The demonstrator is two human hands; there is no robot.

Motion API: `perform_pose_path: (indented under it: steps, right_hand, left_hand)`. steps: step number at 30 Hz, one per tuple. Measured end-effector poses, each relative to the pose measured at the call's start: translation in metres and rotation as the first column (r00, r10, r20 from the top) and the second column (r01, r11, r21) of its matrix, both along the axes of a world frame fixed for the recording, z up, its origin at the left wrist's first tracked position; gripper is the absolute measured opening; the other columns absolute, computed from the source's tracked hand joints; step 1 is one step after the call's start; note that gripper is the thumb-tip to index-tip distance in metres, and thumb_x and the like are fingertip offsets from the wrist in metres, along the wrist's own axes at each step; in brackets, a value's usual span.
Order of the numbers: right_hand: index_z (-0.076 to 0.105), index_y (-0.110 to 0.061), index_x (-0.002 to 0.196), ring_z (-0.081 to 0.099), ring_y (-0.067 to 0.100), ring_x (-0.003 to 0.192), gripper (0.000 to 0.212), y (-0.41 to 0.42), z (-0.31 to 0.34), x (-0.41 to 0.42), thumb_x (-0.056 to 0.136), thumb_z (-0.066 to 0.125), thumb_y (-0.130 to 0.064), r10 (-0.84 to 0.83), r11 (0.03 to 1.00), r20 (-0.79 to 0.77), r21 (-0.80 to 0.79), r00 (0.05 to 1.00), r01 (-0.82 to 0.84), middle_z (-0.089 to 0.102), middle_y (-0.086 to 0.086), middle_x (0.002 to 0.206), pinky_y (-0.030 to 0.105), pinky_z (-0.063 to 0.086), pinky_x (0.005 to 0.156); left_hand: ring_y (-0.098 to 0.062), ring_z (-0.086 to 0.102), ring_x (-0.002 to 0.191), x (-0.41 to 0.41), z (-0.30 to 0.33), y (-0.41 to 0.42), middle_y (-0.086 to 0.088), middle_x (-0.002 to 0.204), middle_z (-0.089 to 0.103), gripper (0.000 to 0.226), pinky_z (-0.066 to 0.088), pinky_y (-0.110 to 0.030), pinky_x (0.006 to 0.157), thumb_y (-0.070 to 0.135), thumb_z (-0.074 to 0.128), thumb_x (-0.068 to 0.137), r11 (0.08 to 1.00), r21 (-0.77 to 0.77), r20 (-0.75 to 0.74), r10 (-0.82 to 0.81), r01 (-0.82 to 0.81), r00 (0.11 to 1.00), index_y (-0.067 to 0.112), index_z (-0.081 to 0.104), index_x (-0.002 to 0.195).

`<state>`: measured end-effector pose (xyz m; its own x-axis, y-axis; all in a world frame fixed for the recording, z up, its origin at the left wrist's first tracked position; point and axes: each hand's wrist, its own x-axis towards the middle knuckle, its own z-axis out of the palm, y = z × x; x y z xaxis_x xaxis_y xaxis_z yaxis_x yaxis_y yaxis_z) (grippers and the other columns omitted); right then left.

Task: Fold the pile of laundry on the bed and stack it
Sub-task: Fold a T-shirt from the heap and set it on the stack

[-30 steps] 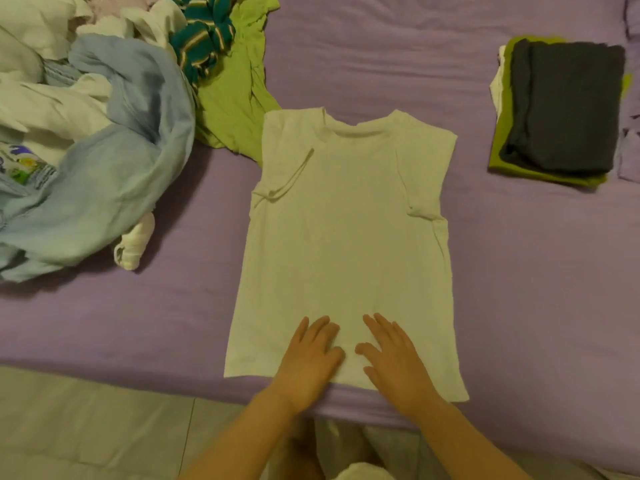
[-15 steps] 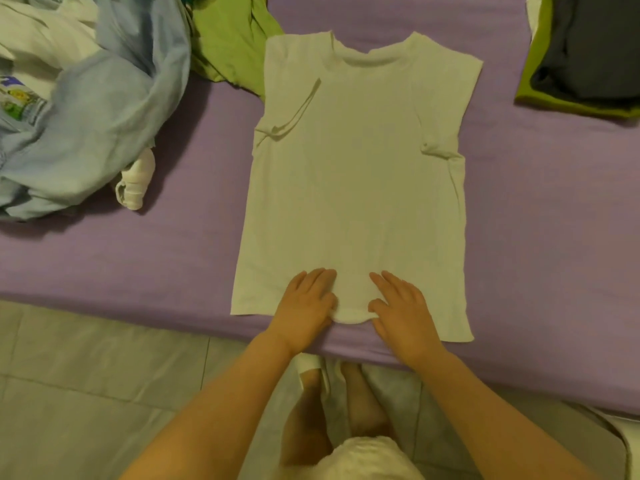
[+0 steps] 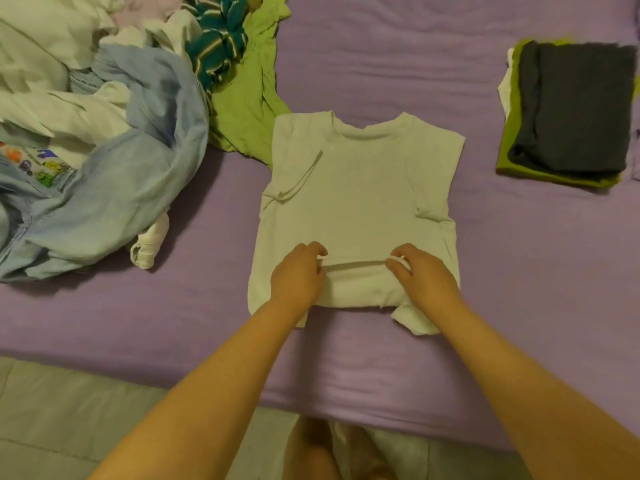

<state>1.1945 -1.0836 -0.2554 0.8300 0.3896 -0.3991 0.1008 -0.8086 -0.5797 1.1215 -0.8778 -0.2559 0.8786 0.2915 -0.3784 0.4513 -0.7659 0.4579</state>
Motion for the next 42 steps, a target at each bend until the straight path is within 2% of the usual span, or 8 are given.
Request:
perform_pose_path:
  steps: [13, 18, 23, 28, 35, 37, 40, 42]
  right_hand:
    - [0.057, -0.013, 0.126, 0.058, 0.025, 0.109, 0.032, 0.068, -0.001, 0.169, 0.101, 0.043, -0.027, -0.119, 0.993, 0.149, 0.042, 0.982, 0.114, 0.064, 0.006, 0.121, 0.030, 0.042, 0.084]
    - [0.041, -0.018, 0.140, 0.049, 0.026, 0.121, 0.041, 0.078, -0.037, 0.191, 0.099, 0.044, -0.022, -0.051, 0.985, 0.055, -0.165, 0.997, 0.059, 0.052, 0.008, 0.135, 0.034, 0.037, 0.098]
    - [0.040, -0.018, 0.141, 0.045, 0.025, 0.126, 0.045, 0.080, -0.047, 0.183, 0.099, 0.045, -0.030, -0.052, 0.970, 0.127, -0.228, 0.991, 0.080, 0.048, 0.006, 0.139, 0.036, 0.030, 0.107]
    - [0.044, -0.021, 0.139, 0.043, 0.024, 0.127, 0.043, 0.099, -0.047, 0.196, 0.098, 0.046, -0.033, 0.016, 0.976, 0.143, -0.219, 0.990, 0.015, 0.049, 0.004, 0.139, 0.036, 0.027, 0.108]
    - [0.045, -0.025, 0.138, 0.042, 0.020, 0.127, 0.043, 0.135, -0.053, 0.200, 0.097, 0.049, -0.034, 0.196, 0.963, 0.169, -0.218, 0.966, -0.157, 0.049, -0.002, 0.139, 0.033, 0.027, 0.103]
    - [0.046, -0.025, 0.137, 0.044, 0.020, 0.124, 0.042, 0.139, -0.054, 0.202, 0.097, 0.048, -0.036, 0.204, 0.961, 0.173, -0.226, 0.964, -0.163, 0.052, -0.002, 0.136, 0.033, 0.027, 0.101]
    - [0.053, -0.025, 0.130, 0.050, 0.019, 0.117, 0.036, 0.139, -0.054, 0.203, 0.098, 0.045, -0.039, 0.240, 0.941, 0.186, -0.287, 0.953, -0.181, 0.058, -0.002, 0.126, 0.032, 0.029, 0.094]
    - [0.059, -0.024, 0.118, 0.054, 0.018, 0.106, 0.031, 0.136, -0.050, 0.203, 0.099, 0.041, -0.040, 0.300, 0.913, 0.212, -0.347, 0.930, -0.215, 0.062, -0.003, 0.113, 0.031, 0.031, 0.087]
  left_hand:
    - [-0.030, 0.052, 0.080, 0.181, 0.000, 0.079, -0.014, 0.086, 0.054, 0.022, 0.036, -0.034, 0.063, 0.015, 0.035, 0.101, 1.000, -0.007, 0.119, -0.007, 0.008, 0.993, 0.003, 0.054, 0.098]
    - [-0.032, 0.047, 0.111, 0.205, -0.036, 0.092, -0.012, 0.120, 0.054, 0.042, 0.041, -0.041, 0.091, 0.028, 0.051, 0.096, 0.988, 0.084, 0.011, -0.133, 0.131, 0.991, 0.017, 0.047, 0.136]
    - [-0.028, 0.044, 0.114, 0.181, -0.045, 0.099, -0.010, 0.131, 0.047, 0.064, 0.039, -0.040, 0.096, 0.026, 0.069, 0.083, 0.982, 0.003, 0.175, -0.184, 0.186, 0.967, 0.019, 0.043, 0.141]
    - [-0.035, 0.047, 0.113, 0.164, -0.051, 0.104, -0.017, 0.125, 0.049, 0.039, 0.041, -0.035, 0.088, 0.013, 0.077, 0.073, 0.963, 0.043, 0.258, -0.268, 0.266, 0.928, 0.015, 0.066, 0.111]
    - [-0.048, 0.055, 0.109, 0.170, -0.050, 0.092, -0.023, 0.111, 0.062, 0.010, 0.051, -0.050, 0.076, 0.006, 0.079, 0.070, 0.940, 0.174, 0.321, -0.336, 0.294, 0.885, 0.006, 0.069, 0.070]
    - [-0.047, 0.048, 0.122, 0.165, -0.052, 0.088, -0.024, 0.123, 0.058, 0.018, 0.046, -0.057, 0.091, 0.021, 0.078, 0.074, 0.913, 0.194, 0.252, -0.401, 0.360, 0.881, 0.006, 0.070, 0.080]
    - [-0.035, 0.011, 0.145, 0.156, -0.051, 0.082, -0.017, 0.154, 0.024, 0.060, 0.009, -0.055, 0.117, 0.056, 0.063, 0.080, 0.878, 0.194, -0.078, -0.430, 0.437, 0.899, 0.007, 0.059, 0.115]
    - [-0.038, 0.015, 0.144, 0.154, -0.045, 0.077, -0.020, 0.153, 0.027, 0.047, 0.015, -0.058, 0.115, 0.044, 0.065, 0.085, 0.887, 0.213, -0.065, -0.406, 0.410, 0.912, 0.005, 0.061, 0.110]
